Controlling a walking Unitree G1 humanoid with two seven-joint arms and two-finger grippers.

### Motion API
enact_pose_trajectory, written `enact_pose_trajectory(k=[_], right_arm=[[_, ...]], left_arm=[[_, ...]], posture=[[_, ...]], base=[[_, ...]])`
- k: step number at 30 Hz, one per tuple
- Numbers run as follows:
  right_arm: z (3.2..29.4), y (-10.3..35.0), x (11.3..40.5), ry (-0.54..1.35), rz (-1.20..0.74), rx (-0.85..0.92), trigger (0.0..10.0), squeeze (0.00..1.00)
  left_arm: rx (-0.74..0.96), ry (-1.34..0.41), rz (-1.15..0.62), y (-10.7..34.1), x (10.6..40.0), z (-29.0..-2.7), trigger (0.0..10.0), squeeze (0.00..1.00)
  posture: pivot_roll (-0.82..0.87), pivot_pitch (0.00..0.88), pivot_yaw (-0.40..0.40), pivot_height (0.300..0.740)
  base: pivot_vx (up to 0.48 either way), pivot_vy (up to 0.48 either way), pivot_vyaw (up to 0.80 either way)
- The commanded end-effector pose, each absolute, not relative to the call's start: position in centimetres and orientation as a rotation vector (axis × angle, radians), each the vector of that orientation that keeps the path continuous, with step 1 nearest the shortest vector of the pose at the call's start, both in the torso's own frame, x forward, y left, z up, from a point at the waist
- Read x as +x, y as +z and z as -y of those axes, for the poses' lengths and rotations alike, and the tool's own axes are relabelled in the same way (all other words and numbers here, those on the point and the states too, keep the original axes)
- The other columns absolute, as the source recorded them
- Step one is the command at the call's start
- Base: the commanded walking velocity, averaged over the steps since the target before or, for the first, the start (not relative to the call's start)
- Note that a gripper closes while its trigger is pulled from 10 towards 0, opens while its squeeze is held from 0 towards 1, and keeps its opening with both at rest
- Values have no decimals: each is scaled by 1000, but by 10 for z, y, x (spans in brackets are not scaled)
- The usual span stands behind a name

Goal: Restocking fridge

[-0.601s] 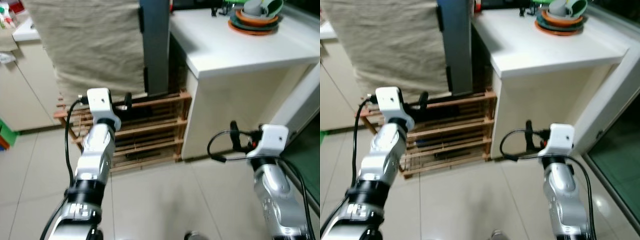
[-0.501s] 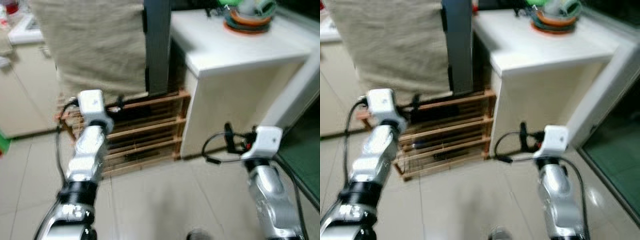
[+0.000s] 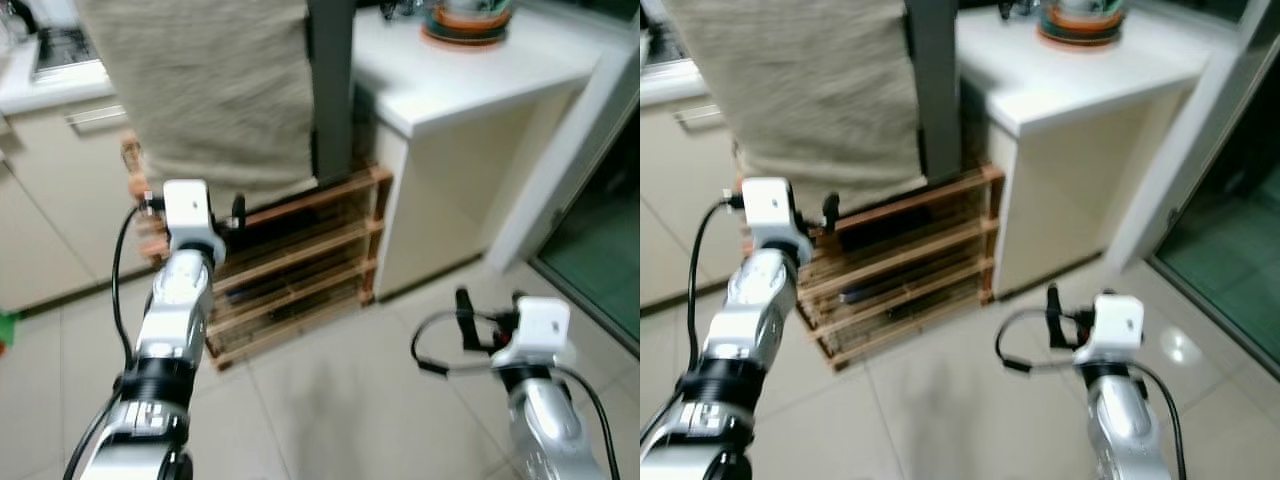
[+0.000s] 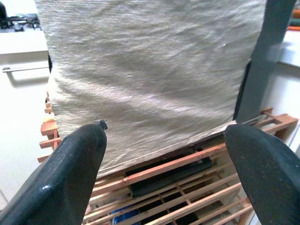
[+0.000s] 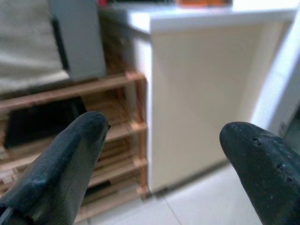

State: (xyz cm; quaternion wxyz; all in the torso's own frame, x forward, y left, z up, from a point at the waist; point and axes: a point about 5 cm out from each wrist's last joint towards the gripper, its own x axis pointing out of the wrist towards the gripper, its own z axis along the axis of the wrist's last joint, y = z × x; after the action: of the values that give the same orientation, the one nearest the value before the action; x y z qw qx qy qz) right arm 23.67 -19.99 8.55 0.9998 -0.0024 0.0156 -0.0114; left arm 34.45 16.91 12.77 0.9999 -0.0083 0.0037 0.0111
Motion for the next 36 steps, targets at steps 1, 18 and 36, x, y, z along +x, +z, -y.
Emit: enact_pose_trajectory(k=[1, 18, 36], right_arm=[[199, 92, 239, -14, 2, -18, 10000, 145], [195, 101, 245, 10, 29, -32, 10000, 141], [200, 106, 261, -5, 51, -18, 10000, 141]], left_arm=[[-13, -4, 17, 133, 347, -163, 10000, 0], [-34, 5, 19, 130, 344, -171, 10000, 0], [18, -171, 126, 136, 326, -150, 10000, 0]], posture=[[-162, 0, 64, 740], [-155, 0, 50, 740], [-110, 0, 34, 740]], base=[[0, 480, 0], [0, 480, -464], [0, 480, -800]])
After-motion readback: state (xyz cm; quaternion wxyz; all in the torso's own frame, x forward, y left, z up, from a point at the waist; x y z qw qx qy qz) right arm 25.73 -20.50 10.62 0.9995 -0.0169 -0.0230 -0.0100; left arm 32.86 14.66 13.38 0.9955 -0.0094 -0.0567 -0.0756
